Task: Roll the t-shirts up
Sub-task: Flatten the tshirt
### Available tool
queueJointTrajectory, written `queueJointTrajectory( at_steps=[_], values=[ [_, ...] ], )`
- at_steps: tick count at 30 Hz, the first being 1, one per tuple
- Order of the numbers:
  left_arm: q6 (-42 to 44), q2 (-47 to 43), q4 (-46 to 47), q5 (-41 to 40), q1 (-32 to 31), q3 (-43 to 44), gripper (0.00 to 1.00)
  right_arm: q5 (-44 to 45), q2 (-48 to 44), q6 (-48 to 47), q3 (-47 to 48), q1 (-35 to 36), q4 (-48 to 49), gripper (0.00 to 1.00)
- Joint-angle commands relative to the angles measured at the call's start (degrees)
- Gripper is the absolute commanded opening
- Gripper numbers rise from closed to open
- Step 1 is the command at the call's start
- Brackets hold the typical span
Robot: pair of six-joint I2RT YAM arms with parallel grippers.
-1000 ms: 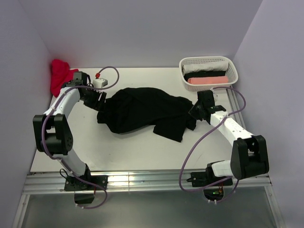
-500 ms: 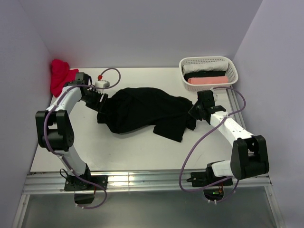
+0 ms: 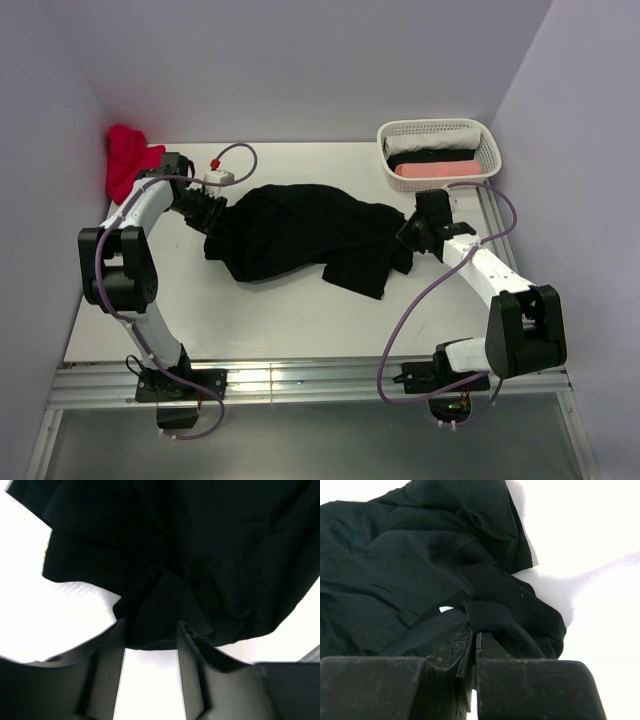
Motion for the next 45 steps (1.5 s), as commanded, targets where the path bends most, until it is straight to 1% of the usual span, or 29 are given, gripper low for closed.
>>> queueJointTrajectory(
  at_steps=[1,3,4,5,6,9,10,13,14,16,17,18,20,21,24,27,29,31,32,35,39,42,45],
  values=[
    [2.47,-0.25,-1.97,1.88,-0.1,0.46,0.45,0.35,-2.05,-0.72,-0.51,-0.44,1.36,0.0],
    [2.38,-1.04,-1.36,1.35,-0.1,-0.94,0.35,0.61,-2.13,-0.9,-0.33,-0.44,1.1,0.0],
    [2.38,-2.0,-1.18,1.08,-0.1,-1.38,0.27,0.62,-2.13,-0.99,-0.33,-0.44,0.92,0.0],
    [2.21,-2.53,-1.18,0.99,-0.1,-1.91,0.22,0.7,-2.13,-1.16,-0.07,-0.44,0.83,0.0],
    [2.12,-2.89,-1.18,0.82,-0.1,-2.0,0.15,1.05,-2.05,-1.34,0.02,-0.44,0.48,0.0],
    [1.5,-4.29,-1.44,0.56,-0.1,-1.82,0.0,1.41,-1.34,-1.78,0.9,-0.44,-0.05,0.0],
    [1.24,-5.25,-1.18,0.47,1.47,-1.56,0.0,1.75,-0.65,-1.95,1.59,-0.44,-0.4,0.0],
    [-0.6,-7.19,-0.04,-0.5,2.18,-1.39,0.0,2.72,1.55,-3.01,4.14,-0.44,-1.89,0.0],
    [-1.57,-7.63,0.31,-1.37,2.71,-1.38,0.0,2.9,2.08,-3.79,4.93,-0.44,-2.5,0.01],
    [-2.19,-8.77,0.93,-2.08,2.89,-1.47,0.0,3.08,3.13,-4.33,7.04,-0.44,-4.0,0.13],
    [-2.63,-9.04,1.37,-2.6,2.98,-1.91,0.0,2.99,3.05,-4.59,7.4,-0.44,-4.35,0.27],
    [-2.72,-9.3,1.46,-2.61,2.98,-2.0,0.0,3.08,2.79,-4.59,7.58,-0.44,-4.53,0.34],
    [-2.98,-9.66,1.72,-2.78,2.98,-2.61,0.0,3.25,1.12,-4.51,7.4,-0.44,-4.88,0.46],
    [-3.07,-9.66,1.9,-2.7,3.06,-2.7,0.0,3.25,0.07,-4.5,7.05,-0.44,-5.23,0.53],
    [-3.42,-9.75,1.99,-2.44,2.98,-2.88,0.0,2.9,-2.13,-3.72,4.78,-0.36,-5.32,0.59],
    [-3.77,-9.83,2.51,-2.87,2.98,-2.79,0.0,2.72,-8.26,-1.78,1.09,0.43,-4.36,0.6],
    [-4.04,-9.83,2.69,-3.31,2.98,-2.62,0.0,2.99,-10.39,-0.47,-0.5,1.57,-4.09,0.6],
    [-4.21,-9.66,2.43,-3.14,2.98,-2.18,0.0,3.08,-12.15,0.33,-1.91,2.19,-3.65,0.58],
    [-4.3,-9.57,2.42,-3.05,2.98,-2.0,0.0,3.16,-12.41,1.11,-2.18,2.63,-3.39,0.54],
    [-4.39,-9.48,2.42,-3.22,2.98,-1.47,0.0,2.99,-11.45,2.52,-2.71,3.94,-2.34,0.47],
    [-4.48,-9.57,2.51,-3.4,2.98,-1.3,0.0,5.53,-7.33,3.58,-1.39,6.14,-2.86,0.47],
    [-4.57,-9.48,2.07,-3.4,2.98,-0.86,0.0,9.04,-6.18,3.76,-0.34,6.24,-4.35,0.47],
    [-4.48,-9.66,2.16,-3.49,2.98,-0.86,0.0,10.63,-5.39,3.41,0.37,6.24,-5.32,0.47]
  ],
)
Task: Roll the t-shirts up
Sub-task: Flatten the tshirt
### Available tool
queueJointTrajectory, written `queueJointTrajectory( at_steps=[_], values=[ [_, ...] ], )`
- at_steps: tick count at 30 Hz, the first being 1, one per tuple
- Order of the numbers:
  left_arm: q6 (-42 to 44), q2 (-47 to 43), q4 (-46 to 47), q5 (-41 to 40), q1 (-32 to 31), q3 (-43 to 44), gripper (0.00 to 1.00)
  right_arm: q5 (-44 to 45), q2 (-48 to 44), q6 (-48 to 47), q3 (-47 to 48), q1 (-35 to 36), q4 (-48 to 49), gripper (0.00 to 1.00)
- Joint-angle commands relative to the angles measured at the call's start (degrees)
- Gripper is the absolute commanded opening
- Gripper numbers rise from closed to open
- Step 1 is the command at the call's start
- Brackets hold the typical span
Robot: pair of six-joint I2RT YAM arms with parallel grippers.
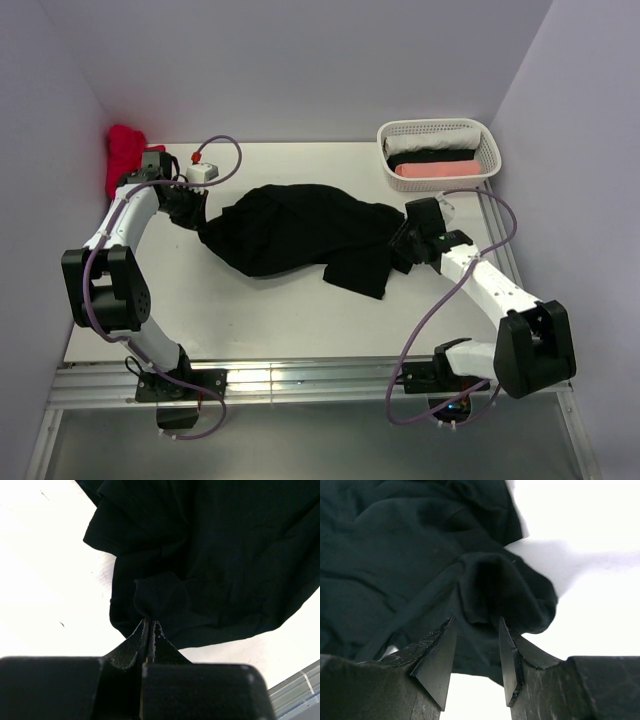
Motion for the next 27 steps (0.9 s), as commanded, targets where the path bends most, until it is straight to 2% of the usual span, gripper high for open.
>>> queueJointTrajectory(
  at_steps=[1,7,9,12,13,16,17,22,27],
  values=[
    [-0.59,-1.72,0.76,0.1,-0.02,2.03,0.0,4.75,0.23,0.41,2.73,0.2,-0.78,0.47],
    [-0.67,-1.28,0.67,-0.17,-0.02,2.47,0.0,5.9,2.43,0.41,3.78,0.2,0.28,0.47],
    [-0.67,-1.55,0.76,-0.26,-0.02,2.56,0.0,5.64,3.91,0.32,4.92,0.12,0.72,0.43],
    [-0.76,-1.55,0.67,-0.87,-0.02,3.08,0.0,5.99,5.85,0.15,6.95,0.12,0.54,0.3],
    [-1.11,-1.63,0.94,-1.13,0.07,3.17,0.0,6.51,6.12,-0.03,7.47,0.12,0.28,0.19],
    [-2.34,-2.34,1.64,-2.1,0.68,4.13,0.0,6.78,5.33,-0.81,9.67,0.2,-0.86,0.02],
    [-2.78,-2.6,1.82,-2.36,1.03,4.57,0.0,7.13,4.29,-1.08,11.33,0.12,-2.26,0.0],
    [-7.16,-7.95,4.01,-5.52,2.97,7.74,0.0,6.96,-2.92,-3.98,16.87,-0.5,-6.04,0.0],
    [-11.12,-15.06,6.38,-10.35,5.08,12.48,0.0,3.54,-11.18,-6.7,26.27,-3.22,-10.0,0.0]
  ],
)
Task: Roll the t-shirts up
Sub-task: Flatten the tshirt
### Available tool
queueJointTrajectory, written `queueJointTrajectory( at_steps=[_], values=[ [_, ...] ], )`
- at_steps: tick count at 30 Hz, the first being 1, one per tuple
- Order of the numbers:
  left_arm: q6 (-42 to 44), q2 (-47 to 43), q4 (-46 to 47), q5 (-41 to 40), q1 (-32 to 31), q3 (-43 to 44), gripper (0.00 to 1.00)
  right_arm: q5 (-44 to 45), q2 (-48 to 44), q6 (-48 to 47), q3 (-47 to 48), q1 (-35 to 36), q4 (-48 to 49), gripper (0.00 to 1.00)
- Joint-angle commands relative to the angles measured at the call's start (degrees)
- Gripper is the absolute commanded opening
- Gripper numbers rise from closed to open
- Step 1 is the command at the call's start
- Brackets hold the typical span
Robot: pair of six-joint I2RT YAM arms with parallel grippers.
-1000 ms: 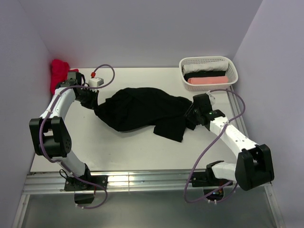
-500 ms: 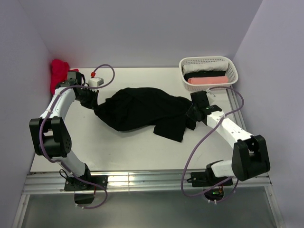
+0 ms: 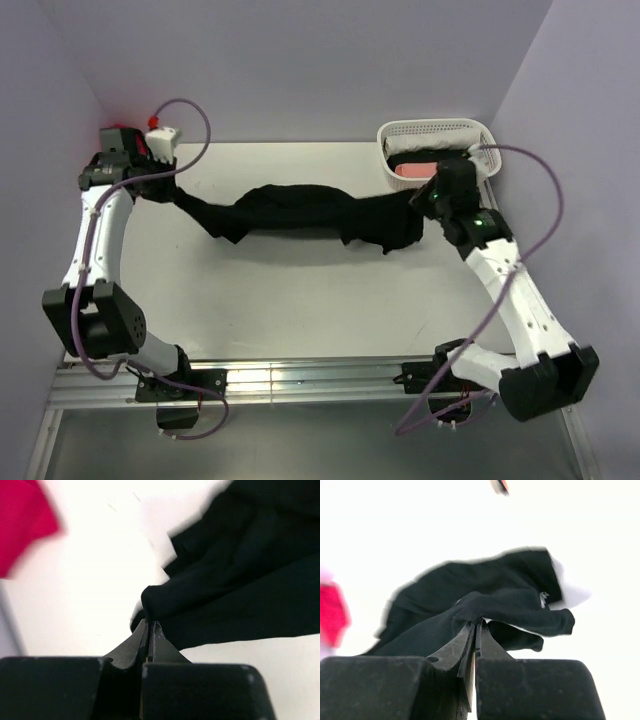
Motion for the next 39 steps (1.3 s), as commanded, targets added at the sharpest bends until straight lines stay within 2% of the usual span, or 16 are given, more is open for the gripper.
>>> queueJointTrajectory(
  at_steps=[1,11,17,20,22,23,24,27,30,32,35,38,39],
  values=[
    [-5.18,-8.19,4.99,-4.61,1.54,5.75,0.0,-1.08,-6.51,-3.56,7.94,-2.09,-1.87,0.0],
    [-11.78,-24.18,13.6,-13.23,1.98,9.44,0.0,-4.17,-16.62,-8.22,21.03,-2.53,1.11,0.0],
    [-14.07,-26.04,14.13,-16.47,1.98,14.8,0.0,-1.71,-19.35,-10.94,28.86,-2.62,1.2,0.0],
    [-14.77,-29.37,20.17,-16.67,2.07,13.15,0.0,0.05,-21.19,-12.0,30.62,-2.62,3.39,0.0],
    [-13.19,-27.64,17.05,-13.16,2.07,15.05,0.0,0.32,-20.76,-12.35,31.94,-2.7,3.31,0.0],
    [-13.71,-24.23,13.12,-14.62,2.07,19.86,0.0,0.4,-18.5,-12.7,35.26,-2.62,0.87,0.0],
    [-14.33,-23.16,12.9,-15.59,2.07,21.13,0.0,-0.12,-17.34,-12.88,36.85,-2.62,-0.11,0.0],
    [-14.24,-21.31,11.86,-11.85,1.98,21.57,0.0,-2.92,-16.54,-12.88,36.08,-2.53,2.51,0.0],
    [-14.6,-20.68,12.36,-11.56,1.98,20.8,0.0,-4.24,-13.38,-13.49,38.98,-2.62,-0.73,0.0],
    [-13.55,-19.73,11.42,-7.62,2.07,20.87,0.0,-5.83,-12.77,-13.58,37.4,-2.7,0.06,0.0],
    [-13.02,-15.79,6.85,-5.85,1.98,23.41,0.0,-6.88,-5.57,-15.34,44.68,-2.62,-8.17,0.0],
    [-10.04,-11.65,2.29,-2.6,1.37,23.95,0.0,-9.52,-6.87,-14.56,37.5,-2.62,-1.03,0.0],
    [-9.68,-10.41,2.18,-4.34,0.32,23.86,0.0,-10.22,-5.04,-15.25,38.27,-2.62,-2.65,0.0]
  ],
)
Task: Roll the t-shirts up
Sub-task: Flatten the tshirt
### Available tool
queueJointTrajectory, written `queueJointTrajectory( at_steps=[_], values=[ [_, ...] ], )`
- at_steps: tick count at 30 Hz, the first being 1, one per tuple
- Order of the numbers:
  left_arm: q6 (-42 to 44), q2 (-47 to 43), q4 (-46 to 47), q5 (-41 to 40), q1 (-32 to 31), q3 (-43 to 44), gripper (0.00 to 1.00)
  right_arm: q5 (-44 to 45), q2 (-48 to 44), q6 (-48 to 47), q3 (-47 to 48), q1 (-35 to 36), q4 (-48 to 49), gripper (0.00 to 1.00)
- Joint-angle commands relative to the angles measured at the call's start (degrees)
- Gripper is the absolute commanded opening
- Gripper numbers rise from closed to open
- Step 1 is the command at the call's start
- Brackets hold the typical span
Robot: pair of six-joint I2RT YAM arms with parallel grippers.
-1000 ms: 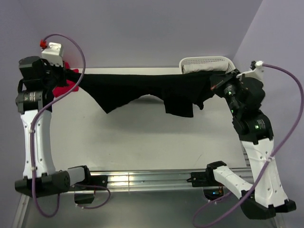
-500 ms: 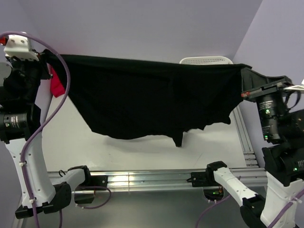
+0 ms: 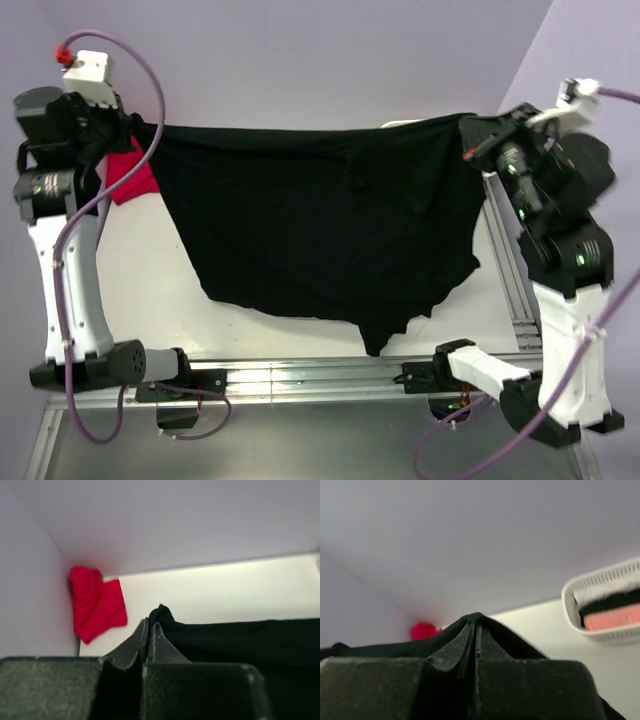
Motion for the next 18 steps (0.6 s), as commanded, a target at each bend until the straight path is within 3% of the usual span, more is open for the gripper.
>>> queueJointTrajectory(
  at_steps=[1,2,4,6,9,13,16,18],
  values=[
    [2.5,4.35,-3.4,-0.41,-1.96,1.85,0.0,-3.58,8.93,-2.75,5.83,-0.54,-2.1,0.0],
    [2.84,6.71,-1.65,-2.17,-1.88,1.33,0.0,-7.33,12.48,-3.45,8.6,-0.45,-6.92,0.0],
    [4.25,11.01,-1.8,-1.23,-2.05,2.89,0.0,-12.8,20.29,-4.86,10.11,-0.54,-5.66,0.0],
    [4.95,21.37,-2.95,-2.61,-2.58,10.87,0.0,-14.13,25.76,-4.69,11.6,-0.45,-1.88,0.0],
    [1.38,32.9,1.86,-3.68,-1.18,22.74,0.0,-14.13,39.46,-5.13,21.77,-0.81,0.32,0.0],
    [-1.81,42.22,7.48,-8.24,0.76,38.39,0.0,-13.79,55.11,-2.94,44.24,-1.24,3.74,0.0],
    [-1.63,42.25,13.37,-11.41,0.85,41.24,0.0,-10.81,53.67,-1.0,43.46,-1.77,12.51,0.0],
    [-1.38,37.51,17.51,-11.07,1.72,34.57,0.0,-9.14,49.71,-0.21,37.48,-2.21,21.65,0.0]
  ],
)
